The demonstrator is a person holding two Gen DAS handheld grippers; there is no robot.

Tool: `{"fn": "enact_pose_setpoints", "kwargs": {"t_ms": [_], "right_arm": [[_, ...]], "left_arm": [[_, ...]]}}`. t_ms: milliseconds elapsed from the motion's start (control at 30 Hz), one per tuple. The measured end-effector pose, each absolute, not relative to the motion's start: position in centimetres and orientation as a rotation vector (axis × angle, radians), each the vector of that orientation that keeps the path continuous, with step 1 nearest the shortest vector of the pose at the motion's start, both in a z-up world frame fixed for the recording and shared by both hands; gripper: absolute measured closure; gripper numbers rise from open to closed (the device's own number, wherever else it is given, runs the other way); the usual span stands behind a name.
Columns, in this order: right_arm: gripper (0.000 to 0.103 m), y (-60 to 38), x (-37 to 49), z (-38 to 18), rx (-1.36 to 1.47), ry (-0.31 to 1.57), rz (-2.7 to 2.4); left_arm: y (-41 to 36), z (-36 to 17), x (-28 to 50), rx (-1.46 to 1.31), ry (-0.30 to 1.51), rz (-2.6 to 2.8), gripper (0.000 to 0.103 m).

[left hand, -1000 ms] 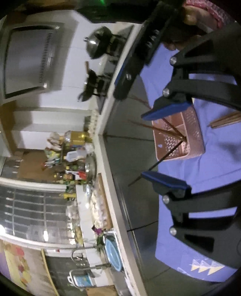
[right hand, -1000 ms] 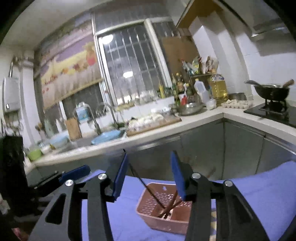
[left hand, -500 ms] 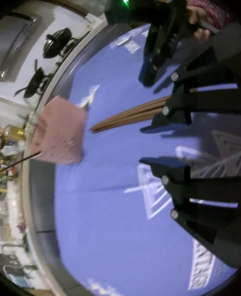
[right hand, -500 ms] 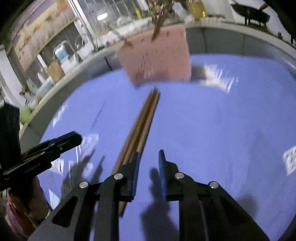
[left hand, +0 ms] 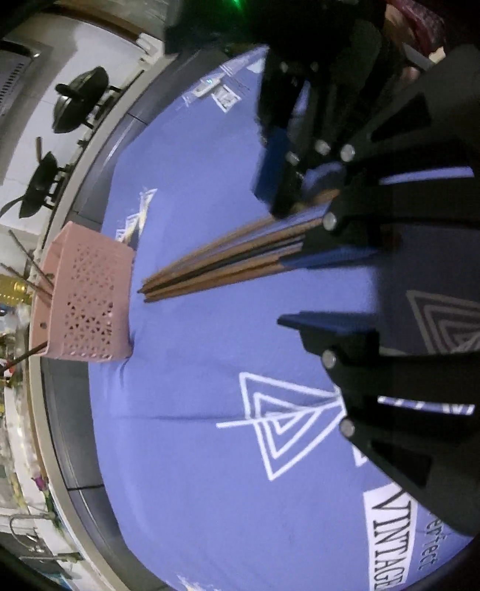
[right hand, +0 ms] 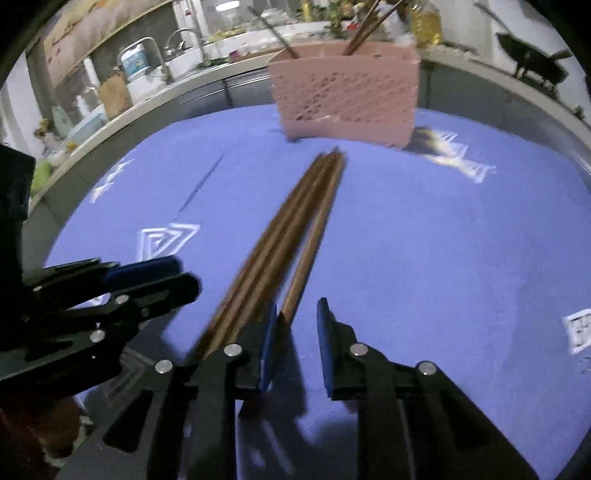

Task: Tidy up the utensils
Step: 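Move both open tools back down to the chopstick pile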

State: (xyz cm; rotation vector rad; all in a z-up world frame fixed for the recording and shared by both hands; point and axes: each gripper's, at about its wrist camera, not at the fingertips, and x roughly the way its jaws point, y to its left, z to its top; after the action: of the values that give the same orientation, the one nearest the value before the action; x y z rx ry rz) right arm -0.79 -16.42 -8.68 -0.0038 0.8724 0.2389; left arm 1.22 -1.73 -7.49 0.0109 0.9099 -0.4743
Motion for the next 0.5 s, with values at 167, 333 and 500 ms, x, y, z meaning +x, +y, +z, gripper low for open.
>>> {"fn": "enact_pose_setpoints", "kwargs": {"t_ms": [167, 333, 500], "right_arm": [[0.081, -18.7, -0.4, -8.9, 0.112, 0.909, 0.239], [0.081, -17.9, -0.6, -8.0, 0.100, 0.877, 0.287], [0.081, -17.1, 0.3, -9.2, 0.061, 0.895, 0.281]], "left_arm": [[-3.1, -8.2, 1.5, 0.059, 0.931, -0.480, 0.078], [-3.9, -8.4, 1.8, 0.078, 0.935, -0.469, 0.078], [-4.5, -8.4, 2.4, 0.105, 0.928, -0.439, 0.078]]}}
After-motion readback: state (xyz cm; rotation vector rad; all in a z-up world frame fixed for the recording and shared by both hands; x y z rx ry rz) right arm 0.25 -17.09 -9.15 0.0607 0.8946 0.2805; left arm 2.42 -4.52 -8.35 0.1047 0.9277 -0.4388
